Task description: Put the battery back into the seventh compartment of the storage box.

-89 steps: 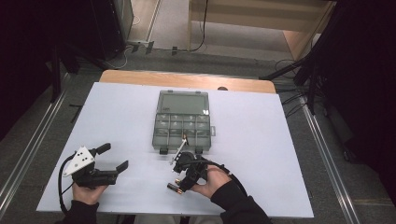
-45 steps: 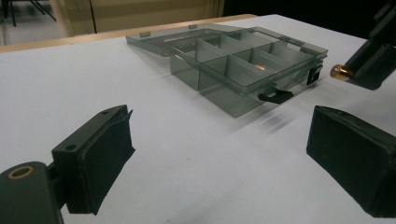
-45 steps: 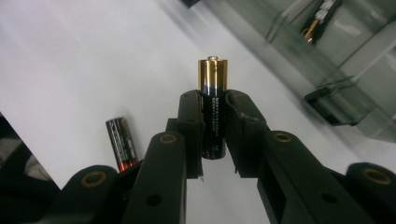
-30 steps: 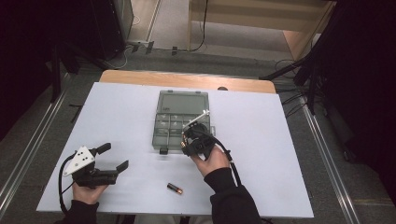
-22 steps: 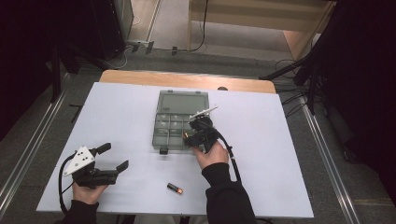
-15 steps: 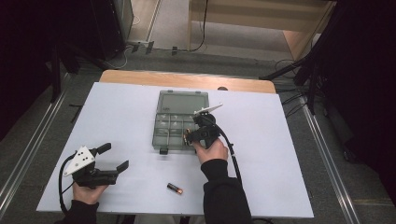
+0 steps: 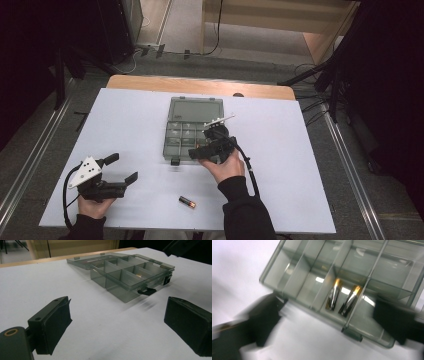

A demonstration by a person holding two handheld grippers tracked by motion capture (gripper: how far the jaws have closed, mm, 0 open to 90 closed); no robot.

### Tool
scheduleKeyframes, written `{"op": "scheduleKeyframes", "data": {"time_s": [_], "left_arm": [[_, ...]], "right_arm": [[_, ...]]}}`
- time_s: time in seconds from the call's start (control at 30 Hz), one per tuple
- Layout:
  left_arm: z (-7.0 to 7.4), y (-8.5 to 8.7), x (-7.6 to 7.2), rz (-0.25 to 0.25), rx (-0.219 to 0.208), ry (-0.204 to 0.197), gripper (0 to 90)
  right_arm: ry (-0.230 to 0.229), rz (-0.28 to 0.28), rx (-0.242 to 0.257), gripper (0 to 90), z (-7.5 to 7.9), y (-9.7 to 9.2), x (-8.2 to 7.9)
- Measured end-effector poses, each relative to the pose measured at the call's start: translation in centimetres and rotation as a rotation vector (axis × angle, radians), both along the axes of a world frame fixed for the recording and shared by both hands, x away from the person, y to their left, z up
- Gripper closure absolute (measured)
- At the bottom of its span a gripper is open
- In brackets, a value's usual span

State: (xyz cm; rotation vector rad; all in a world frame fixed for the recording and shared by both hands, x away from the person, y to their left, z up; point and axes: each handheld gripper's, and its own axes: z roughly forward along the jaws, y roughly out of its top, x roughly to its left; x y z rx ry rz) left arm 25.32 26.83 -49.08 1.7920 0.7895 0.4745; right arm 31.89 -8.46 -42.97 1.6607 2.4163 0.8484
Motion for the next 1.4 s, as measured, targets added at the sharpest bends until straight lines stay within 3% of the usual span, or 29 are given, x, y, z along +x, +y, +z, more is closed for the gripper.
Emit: {"op": "scheduleKeyframes", "data": {"time_s": [0.07, 0.1, 0.23, 0.43, 0.87, 0.9, 1.07, 1.27, 1.4], "left_arm": [[0.0, 0.0, 0.0, 0.0, 0.0, 0.0, 6.8], [0.0, 0.0, 0.0, -0.001, 0.002, 0.0, 6.8], [-0.1, -0.2, 0.0, -0.003, -0.001, 0.002, 6.8], [-0.1, -0.1, 0.0, -0.003, 0.005, 0.003, 6.8], [0.0, -0.1, 0.0, -0.002, 0.003, 0.006, 6.8], [0.0, -0.1, 0.0, -0.002, -0.001, 0.006, 6.8], [0.0, 0.0, 0.0, 0.002, 0.003, 0.004, 6.8], [0.0, -0.1, 0.0, 0.0, 0.001, 0.006, 6.8], [0.0, -0.1, 0.0, 0.001, 0.001, 0.006, 6.8]], "right_arm": [[-0.038, 0.05, 0.008, 0.0, 0.2, 0.2, -0.8], [-0.05, 0.107, 0.022, 0.0, 0.3, 0.4, -1.4], [-0.103, 0.22, 0.005, 0.0, 0.3, 1.0, -3.1], [-0.144, 0.306, -0.067, 0.0, -0.1, 2.0, -5.3], [-0.082, 0.402, -0.118, 0.0, -1.5, 3.4, -6.8], [-0.08, 0.42, -0.152, 0.0, -1.7, 3.7, -7.0], [-0.066, 0.47, -0.175, 0.0, -2.3, 4.3, -7.5], [-0.038, 0.529, -0.256, 0.0, -3.4, 5.2, -8.2], [0.034, 0.584, -0.257, 18.1, -3.7, 5.5, -8.5]]}}
